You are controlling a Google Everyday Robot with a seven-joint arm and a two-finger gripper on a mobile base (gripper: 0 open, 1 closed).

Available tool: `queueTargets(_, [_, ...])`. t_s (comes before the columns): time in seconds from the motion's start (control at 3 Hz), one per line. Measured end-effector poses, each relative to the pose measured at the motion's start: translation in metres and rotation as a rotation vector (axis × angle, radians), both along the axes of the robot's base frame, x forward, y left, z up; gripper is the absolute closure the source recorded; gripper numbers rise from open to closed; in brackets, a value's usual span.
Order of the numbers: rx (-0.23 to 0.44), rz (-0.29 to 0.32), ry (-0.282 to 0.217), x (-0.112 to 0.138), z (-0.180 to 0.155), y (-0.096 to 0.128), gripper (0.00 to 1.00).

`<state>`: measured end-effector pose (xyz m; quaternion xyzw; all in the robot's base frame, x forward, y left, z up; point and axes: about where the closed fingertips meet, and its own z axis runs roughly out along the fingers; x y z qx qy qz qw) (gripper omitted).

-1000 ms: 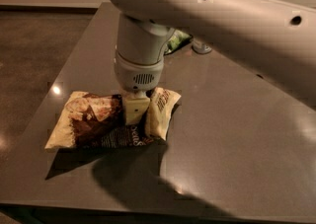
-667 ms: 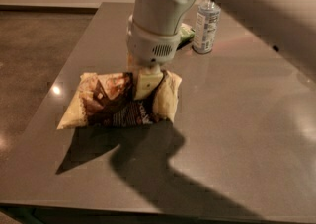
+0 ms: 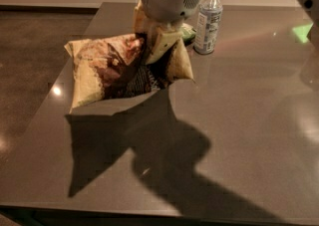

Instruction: Pick brown chip bag

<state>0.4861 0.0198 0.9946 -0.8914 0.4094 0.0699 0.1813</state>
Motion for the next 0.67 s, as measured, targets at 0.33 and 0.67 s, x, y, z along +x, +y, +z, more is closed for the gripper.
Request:
queueTargets(0.33, [0.053, 0.071, -0.061, 0.0009, 0.0250, -0.0025, 1.00])
queueTargets(0.67, [0.072, 0.058, -0.080, 0.0068, 0.0262, 0.0040, 1.00])
